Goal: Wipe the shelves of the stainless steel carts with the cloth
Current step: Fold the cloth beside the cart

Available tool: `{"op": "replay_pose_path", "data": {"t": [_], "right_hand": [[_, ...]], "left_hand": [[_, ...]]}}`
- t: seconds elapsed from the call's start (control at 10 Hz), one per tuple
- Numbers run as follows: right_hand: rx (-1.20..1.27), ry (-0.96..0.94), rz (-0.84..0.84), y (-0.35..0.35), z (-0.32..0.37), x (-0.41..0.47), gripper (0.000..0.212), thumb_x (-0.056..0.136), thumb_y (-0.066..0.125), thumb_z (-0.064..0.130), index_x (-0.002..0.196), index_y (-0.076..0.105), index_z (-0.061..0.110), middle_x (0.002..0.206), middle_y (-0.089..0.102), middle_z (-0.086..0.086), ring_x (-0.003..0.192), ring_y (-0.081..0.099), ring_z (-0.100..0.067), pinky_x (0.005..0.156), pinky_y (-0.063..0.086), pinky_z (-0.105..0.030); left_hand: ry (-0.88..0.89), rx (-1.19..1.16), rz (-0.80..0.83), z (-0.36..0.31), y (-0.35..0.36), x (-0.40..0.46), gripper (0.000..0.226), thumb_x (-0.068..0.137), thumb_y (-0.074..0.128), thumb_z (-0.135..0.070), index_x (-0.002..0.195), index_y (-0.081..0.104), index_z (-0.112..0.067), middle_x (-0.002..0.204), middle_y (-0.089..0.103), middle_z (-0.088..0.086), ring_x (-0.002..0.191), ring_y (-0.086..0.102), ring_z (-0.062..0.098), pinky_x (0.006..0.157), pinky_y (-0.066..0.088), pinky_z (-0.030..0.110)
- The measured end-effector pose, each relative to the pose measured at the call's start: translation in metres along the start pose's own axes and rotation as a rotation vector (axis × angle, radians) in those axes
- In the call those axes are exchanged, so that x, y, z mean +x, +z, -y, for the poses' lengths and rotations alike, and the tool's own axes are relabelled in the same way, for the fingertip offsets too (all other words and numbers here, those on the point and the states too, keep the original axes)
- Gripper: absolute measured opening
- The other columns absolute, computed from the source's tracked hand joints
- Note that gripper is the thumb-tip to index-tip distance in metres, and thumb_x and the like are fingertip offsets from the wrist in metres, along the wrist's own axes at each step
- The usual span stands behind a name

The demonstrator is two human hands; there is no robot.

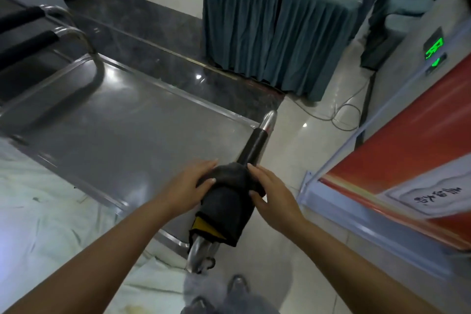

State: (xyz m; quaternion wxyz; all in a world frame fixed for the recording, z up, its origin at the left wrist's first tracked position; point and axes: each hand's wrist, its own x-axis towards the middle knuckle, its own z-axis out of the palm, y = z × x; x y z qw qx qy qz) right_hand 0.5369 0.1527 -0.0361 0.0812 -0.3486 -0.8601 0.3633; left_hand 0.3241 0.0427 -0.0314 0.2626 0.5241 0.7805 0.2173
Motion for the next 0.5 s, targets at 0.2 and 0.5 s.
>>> {"op": "replay_pose_path", "data": {"t": [0.2,0.5], "right_hand": [[-0.204,-0.247,0.113,0.022,-0.003,-0.002,0.067,0.095,0.039,0.044,0.146,-0.004,0.053,0.161,-0.009,0.013,0.148,-0.009,-0.013,0.118,0.007,-0.037],[-0.215,-0.162,0.011,0.015,0.021,0.012,0.057,0.091,0.047,0.040,0.146,0.031,0.039,0.159,0.021,0.008,0.147,0.011,-0.014,0.119,0.005,-0.035]], "left_hand": [[-0.027,-0.073,0.195,-0.002,0.027,-0.014,0.065,0.100,0.038,-0.043,0.154,0.003,-0.030,0.158,0.024,-0.002,0.140,0.031,0.014,0.113,0.027,0.027],[0.090,0.008,0.231,0.013,-0.002,-0.002,0.056,0.099,0.041,-0.047,0.150,0.023,-0.032,0.152,0.036,-0.008,0.132,0.043,0.012,0.102,0.035,0.022]]}}
